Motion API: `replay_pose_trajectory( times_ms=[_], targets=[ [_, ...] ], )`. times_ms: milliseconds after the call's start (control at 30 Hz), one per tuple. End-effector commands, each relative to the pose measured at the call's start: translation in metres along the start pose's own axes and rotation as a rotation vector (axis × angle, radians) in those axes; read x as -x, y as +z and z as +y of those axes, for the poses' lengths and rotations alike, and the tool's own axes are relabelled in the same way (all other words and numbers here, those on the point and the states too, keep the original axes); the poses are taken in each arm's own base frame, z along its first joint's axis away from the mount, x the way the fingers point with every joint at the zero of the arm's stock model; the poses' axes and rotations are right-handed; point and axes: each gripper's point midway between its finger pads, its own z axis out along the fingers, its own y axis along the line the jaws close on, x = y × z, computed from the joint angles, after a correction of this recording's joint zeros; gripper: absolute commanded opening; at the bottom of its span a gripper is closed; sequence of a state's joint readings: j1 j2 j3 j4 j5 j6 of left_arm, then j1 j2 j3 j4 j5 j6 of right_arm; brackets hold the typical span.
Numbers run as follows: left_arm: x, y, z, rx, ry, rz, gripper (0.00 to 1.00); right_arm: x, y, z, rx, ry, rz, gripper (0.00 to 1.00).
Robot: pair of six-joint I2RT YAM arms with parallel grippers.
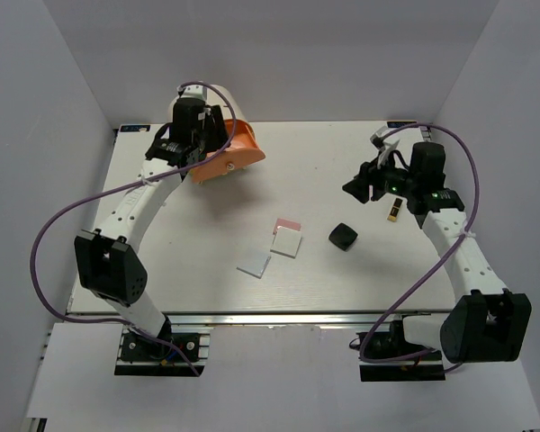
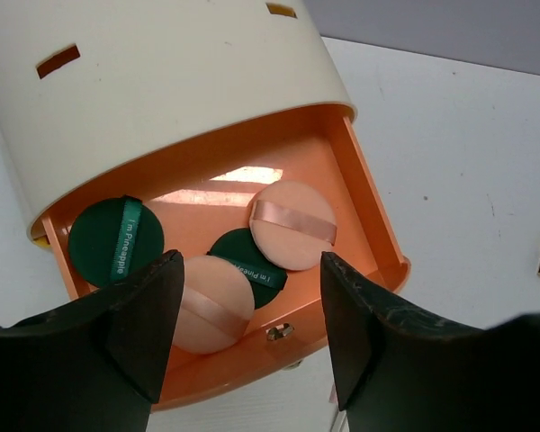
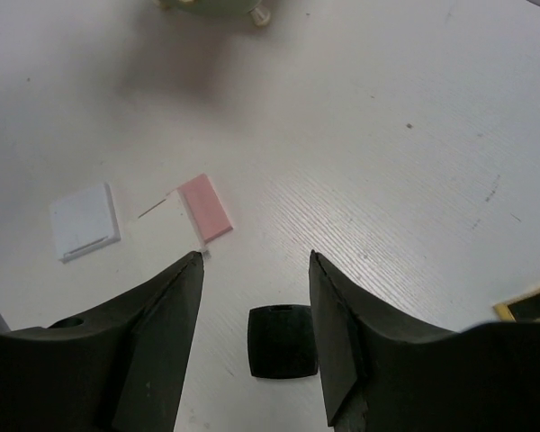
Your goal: Organize the makeup
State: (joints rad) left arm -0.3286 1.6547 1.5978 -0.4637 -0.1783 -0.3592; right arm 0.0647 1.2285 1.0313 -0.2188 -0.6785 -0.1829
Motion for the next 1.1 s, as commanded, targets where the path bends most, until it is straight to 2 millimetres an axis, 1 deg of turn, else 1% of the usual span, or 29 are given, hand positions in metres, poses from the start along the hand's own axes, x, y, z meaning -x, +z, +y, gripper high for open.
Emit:
replay_pose_trajectory(
  times_ms=[0, 33, 67, 100, 133, 167, 200, 233, 267, 300, 333, 367, 400, 433, 467, 533, 567, 633, 667, 700, 733, 767, 800, 833, 867, 900, 1000, 1033, 1067],
  targets=[
    [0.044, -0.034, -0.011, -0.059, -0.019, -0.107, 0.71, 0.023, 0.008, 0.021, 0.087, -0.158, -0.018, 0.56],
    [0.054, -0.042, -0.015, -0.077, -0.025, -0.13, 0.71, 0.024, 0.011, 0.029, 0.123, -0.191, -0.018, 0.56],
    [0.058, -0.046, -0.018, -0.089, -0.029, -0.14, 0.69, 0.025, 0.014, 0.036, 0.154, -0.225, -0.015, 0.55],
    [0.064, -0.052, -0.02, -0.101, -0.035, -0.158, 0.68, 0.022, 0.021, 0.05, 0.211, -0.296, -0.005, 0.52],
    [0.071, -0.062, -0.024, -0.128, -0.039, -0.177, 0.63, 0.028, 0.024, 0.06, 0.255, -0.344, -0.019, 0.5],
    [0.073, -0.067, -0.026, -0.143, -0.045, -0.185, 0.6, 0.029, 0.027, 0.069, 0.29, -0.387, -0.025, 0.46],
    [0.075, -0.073, -0.028, -0.16, -0.044, -0.191, 0.55, 0.027, 0.035, 0.086, 0.356, -0.434, -0.025, 0.37],
    [0.074, -0.078, -0.031, -0.18, -0.044, -0.189, 0.4, 0.033, 0.037, 0.096, 0.396, -0.523, -0.047, 0.32],
    [0.073, -0.088, -0.031, -0.194, -0.047, -0.193, 0.32, 0.031, 0.046, 0.11, 0.449, -0.567, -0.046, 0.26],
    [0.071, -0.093, -0.031, -0.202, -0.049, -0.193, 0.25, 0.031, 0.05, 0.117, 0.476, -0.608, -0.051, 0.17],
    [0.068, -0.098, -0.03, -0.208, -0.051, -0.195, 0.19, 0.03, 0.054, 0.124, 0.512, -0.677, -0.055, 0.11],
    [0.07, -0.114, -0.03, -0.227, -0.058, -0.213, 0.12, 0.043, 0.058, 0.129, 0.527, -0.726, -0.074, 0.07],
    [0.056, -0.113, -0.025, -0.218, -0.057, -0.189, 0.09, 0.037, 0.072, 0.139, 0.569, -0.743, -0.053, 0.02],
    [0.051, -0.119, -0.022, -0.217, -0.062, -0.189, 0.08, 0.036, 0.078, 0.141, 0.577, -0.784, -0.038, 0.01],
    [0.047, -0.123, -0.018, -0.213, -0.064, -0.189, 0.07, 0.041, 0.092, 0.148, 0.599, -0.815, -0.041, 0.0],
    [0.029, -0.136, -0.007, -0.196, -0.063, -0.175, 0.09, 0.043, 0.109, 0.148, 0.589, -0.877, -0.027, 0.0],
    [0.018, -0.143, 0.001, -0.178, -0.064, -0.166, 0.13, 0.044, 0.125, 0.152, 0.597, -0.93, -0.025, 0.0],
    [0.007, -0.149, 0.009, -0.156, -0.074, -0.159, 0.18, 0.047, 0.143, 0.149, 0.575, -0.985, 0.007, 0.0],
    [0.003, -0.151, 0.014, -0.142, -0.081, -0.161, 0.22, 0.03, 0.16, 0.151, 0.608, -0.985, 0.058, 0.0],
    [-0.004, -0.158, 0.018, -0.139, -0.087, -0.166, 0.27, 0.048, 0.167, 0.15, 0.579, -1.011, 0.042, 0.0],
    [-0.007, -0.161, 0.021, -0.132, -0.101, -0.169, 0.34, 0.051, 0.174, 0.151, 0.578, -1.016, 0.047, 0.0],
    [-0.008, -0.163, 0.023, -0.128, -0.112, -0.177, 0.4, 0.039, 0.188, 0.152, 0.591, -1.0, 0.081, 0.0],
    [-0.015, -0.165, 0.029, -0.113, -0.12, -0.179, 0.53, 0.051, 0.194, 0.151, 0.563, -1.02, 0.07, 0.0],
    [-0.016, -0.167, 0.03, -0.109, -0.136, -0.184, 0.6, 0.05, 0.199, 0.15, 0.553, -1.025, 0.078, 0.0],
    [-0.019, -0.168, 0.031, -0.108, -0.142, -0.184, 0.65, 0.043, 0.21, 0.151, 0.553, -1.025, 0.092, 0.0],
    [-0.021, -0.168, 0.032, -0.106, -0.148, -0.183, 0.72, 0.046, 0.215, 0.148, 0.528, -1.041, 0.098, 0.0],
    [-0.035, -0.166, 0.035, -0.107, -0.165, -0.165, 0.76, 0.041, 0.233, 0.143, 0.483, -1.051, 0.111, 0.0],
    [-0.042, -0.164, 0.038, -0.099, -0.166, -0.15, 0.76, 0.035, 0.239, 0.141, 0.477, -1.048, 0.124, 0.0],
    [-0.046, -0.163, 0.04, -0.092, -0.168, -0.145, 0.76, 0.035, 0.243, 0.139, 0.466, -1.05, 0.126, 0.0]
  ],
)
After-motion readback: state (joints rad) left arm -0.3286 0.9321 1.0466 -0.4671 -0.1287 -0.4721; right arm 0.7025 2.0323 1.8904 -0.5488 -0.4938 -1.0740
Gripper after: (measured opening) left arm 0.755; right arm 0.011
